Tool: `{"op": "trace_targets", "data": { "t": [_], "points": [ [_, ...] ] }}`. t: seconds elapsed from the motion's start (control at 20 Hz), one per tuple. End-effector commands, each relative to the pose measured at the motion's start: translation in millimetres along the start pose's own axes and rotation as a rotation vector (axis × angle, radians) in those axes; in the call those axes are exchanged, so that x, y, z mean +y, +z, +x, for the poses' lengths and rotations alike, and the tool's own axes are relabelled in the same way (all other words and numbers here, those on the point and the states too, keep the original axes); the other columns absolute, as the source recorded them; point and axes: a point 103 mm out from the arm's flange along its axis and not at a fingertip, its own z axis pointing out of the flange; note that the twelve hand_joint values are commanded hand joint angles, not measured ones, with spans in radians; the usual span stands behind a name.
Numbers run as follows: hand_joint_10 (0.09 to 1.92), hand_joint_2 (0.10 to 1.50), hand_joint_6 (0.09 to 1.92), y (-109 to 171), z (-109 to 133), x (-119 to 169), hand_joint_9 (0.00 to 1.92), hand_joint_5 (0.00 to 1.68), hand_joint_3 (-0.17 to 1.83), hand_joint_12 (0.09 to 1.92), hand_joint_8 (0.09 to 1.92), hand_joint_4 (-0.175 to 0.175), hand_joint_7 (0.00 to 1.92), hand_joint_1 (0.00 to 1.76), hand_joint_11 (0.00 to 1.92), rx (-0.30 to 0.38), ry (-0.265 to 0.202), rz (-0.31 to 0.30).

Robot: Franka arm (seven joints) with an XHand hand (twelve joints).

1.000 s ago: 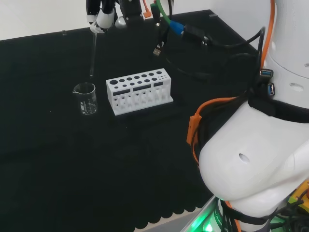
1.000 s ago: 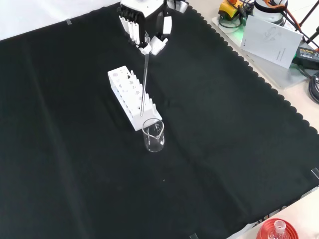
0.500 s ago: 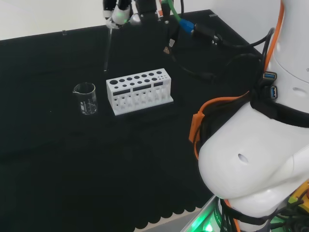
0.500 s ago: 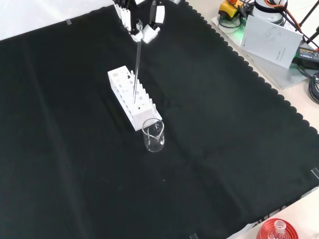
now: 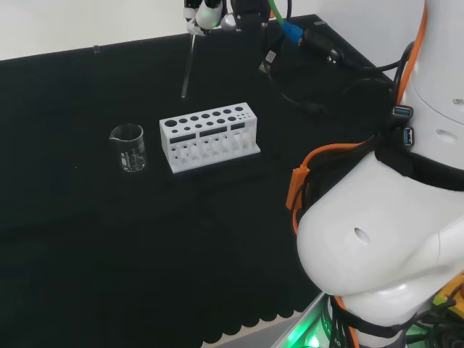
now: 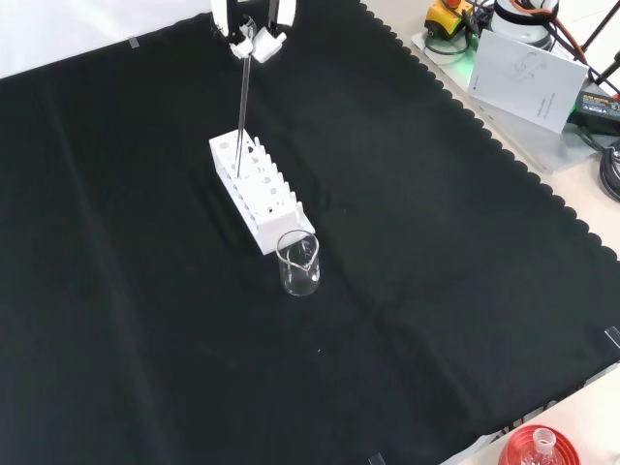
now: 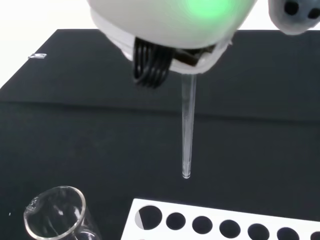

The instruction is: Put the glass rod back on the white test tube rack.

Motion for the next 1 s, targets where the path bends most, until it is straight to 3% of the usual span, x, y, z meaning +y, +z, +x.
{"op": "trace_targets", "data": {
  "t": [0.05,1.0],
  "points": [
    [0.30,0.55,0.59,3.1,-1.0,0.3,1.78,1.34,0.80,0.49,0.54,-0.175,1.40,1.33,1.64,-0.001,0.001,0.006],
    [0.30,0.54,0.59,26.1,15.6,6.1,1.78,1.34,0.80,0.49,0.55,-0.175,1.40,1.33,1.64,-0.006,-0.027,0.051]
  ]
}}
